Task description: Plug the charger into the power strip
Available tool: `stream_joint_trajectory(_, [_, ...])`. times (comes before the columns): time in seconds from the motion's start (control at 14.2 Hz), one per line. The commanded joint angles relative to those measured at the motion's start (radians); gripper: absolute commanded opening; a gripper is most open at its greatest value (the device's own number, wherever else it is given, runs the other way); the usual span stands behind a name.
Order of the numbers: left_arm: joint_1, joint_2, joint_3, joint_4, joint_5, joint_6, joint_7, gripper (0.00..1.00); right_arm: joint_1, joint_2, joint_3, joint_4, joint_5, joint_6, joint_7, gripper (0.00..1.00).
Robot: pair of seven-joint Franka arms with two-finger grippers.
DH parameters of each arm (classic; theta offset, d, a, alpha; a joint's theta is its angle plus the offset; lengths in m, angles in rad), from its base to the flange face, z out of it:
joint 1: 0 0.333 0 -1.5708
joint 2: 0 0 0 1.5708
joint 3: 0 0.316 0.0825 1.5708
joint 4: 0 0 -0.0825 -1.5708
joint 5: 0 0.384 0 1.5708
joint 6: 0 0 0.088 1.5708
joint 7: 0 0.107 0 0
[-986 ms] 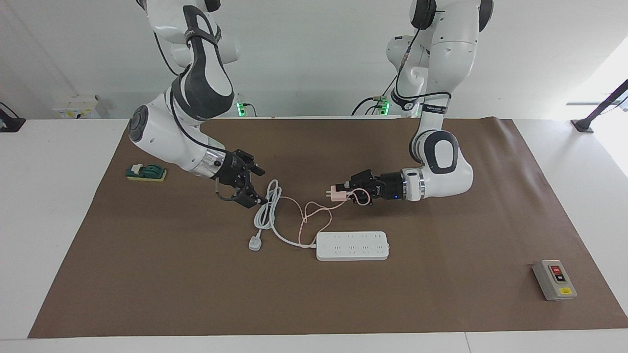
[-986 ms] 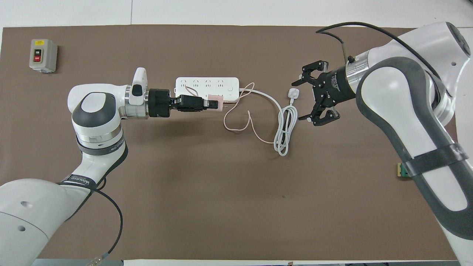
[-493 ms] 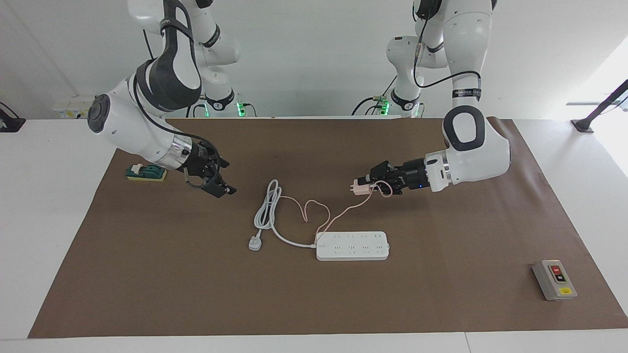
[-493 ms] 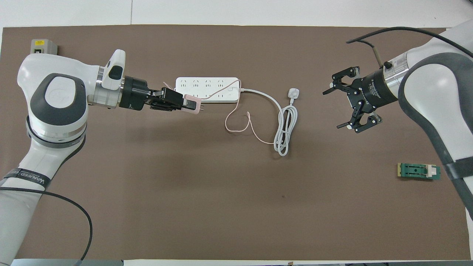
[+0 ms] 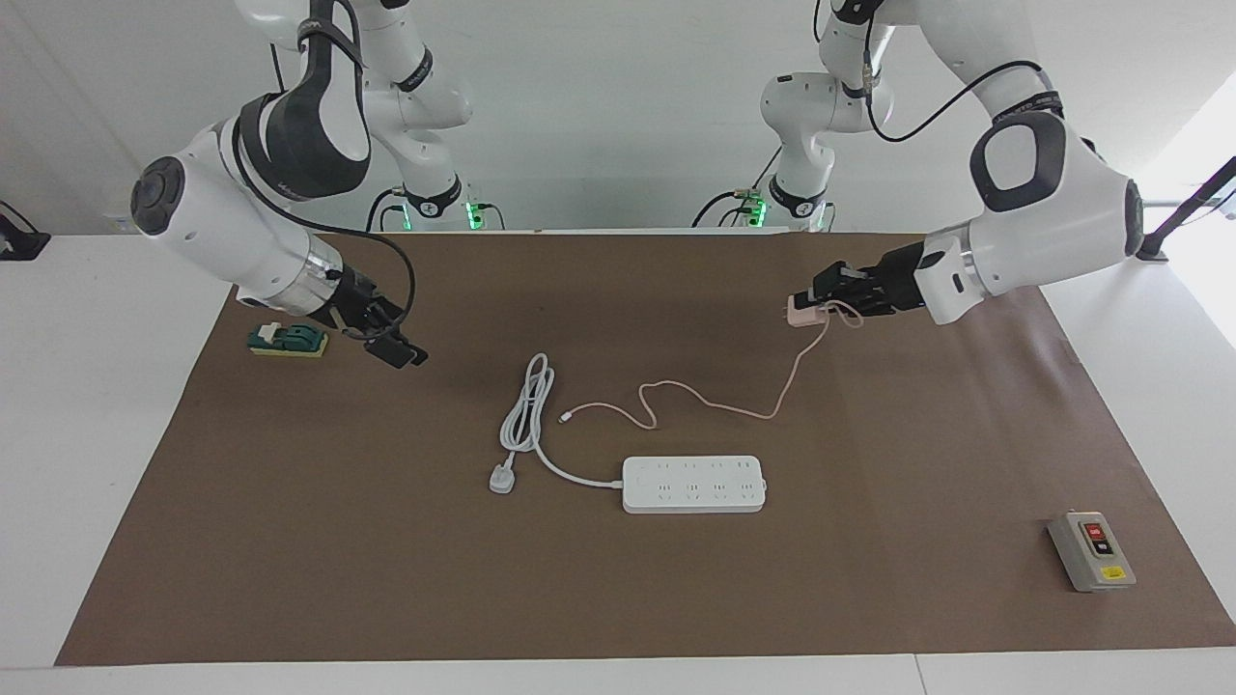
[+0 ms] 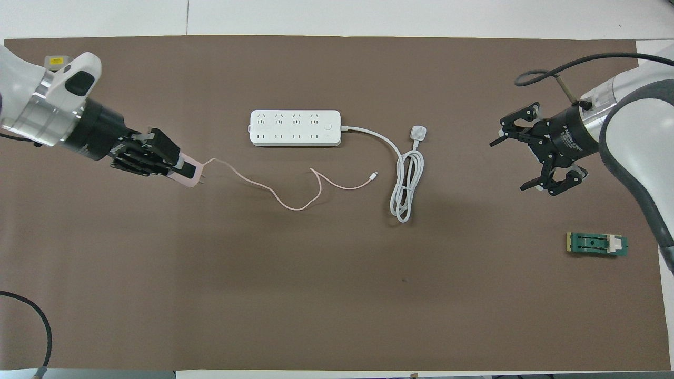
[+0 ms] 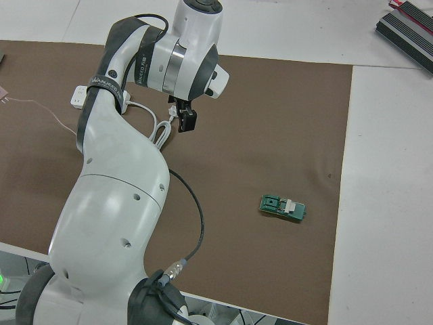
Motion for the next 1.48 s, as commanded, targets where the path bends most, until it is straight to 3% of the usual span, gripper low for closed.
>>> stream_joint_trajectory(0.0, [0.137,0.030,-0.005,0.116,0.132,-0.207,0.055,0.00,-0.018,-0.052,0.010,-0.007,-0.069,-0.038,-0.108,1.00])
stream_joint_trajectory(0.21, [0.231,0.045,-0.005,0.175,0.314,-0.285,0.249,0.00,-0.025,-0.087,0.010,-0.008,-0.121,-0.071,-0.226,1.00])
stream_joint_trajectory(0.35, [0.239,0.045,-0.006,0.181,0.417,-0.268,0.322,0.00,-0.027,-0.105,0.010,-0.008,-0.161,-0.083,-0.327,1.00])
stream_joint_trajectory(0.49, [0.248,0.042,-0.002,0.198,0.444,-0.190,0.307,0.00,-0.027,-0.118,0.010,-0.008,-0.201,-0.087,-0.453,1.00])
stream_joint_trajectory(0.63, [0.233,0.038,0.002,0.199,0.439,-0.093,0.177,0.00,-0.025,-0.137,0.011,-0.008,-0.241,-0.086,-0.581,1.00])
stream_joint_trajectory(0.85, [0.185,0.018,-0.011,0.196,0.437,-0.117,-0.004,0.00,-0.024,-0.154,0.013,-0.007,-0.278,-0.077,-0.759,1.00])
stream_joint_trajectory(0.99, [0.173,0.018,-0.024,0.191,0.440,-0.134,-0.261,0.00,-0.022,-0.154,0.014,0.016,-0.290,-0.077,-0.854,1.00])
stream_joint_trajectory(1.27, [0.157,0.015,-0.025,0.227,0.453,-0.139,-0.291,0.00,-0.013,-0.154,0.019,0.076,-0.326,-0.116,-0.892,1.00])
stream_joint_trajectory(1.41, [0.135,0.022,-0.034,0.228,0.453,-0.118,-0.447,0.00,-0.012,-0.154,0.025,0.105,-0.365,-0.149,-0.937,1.00])
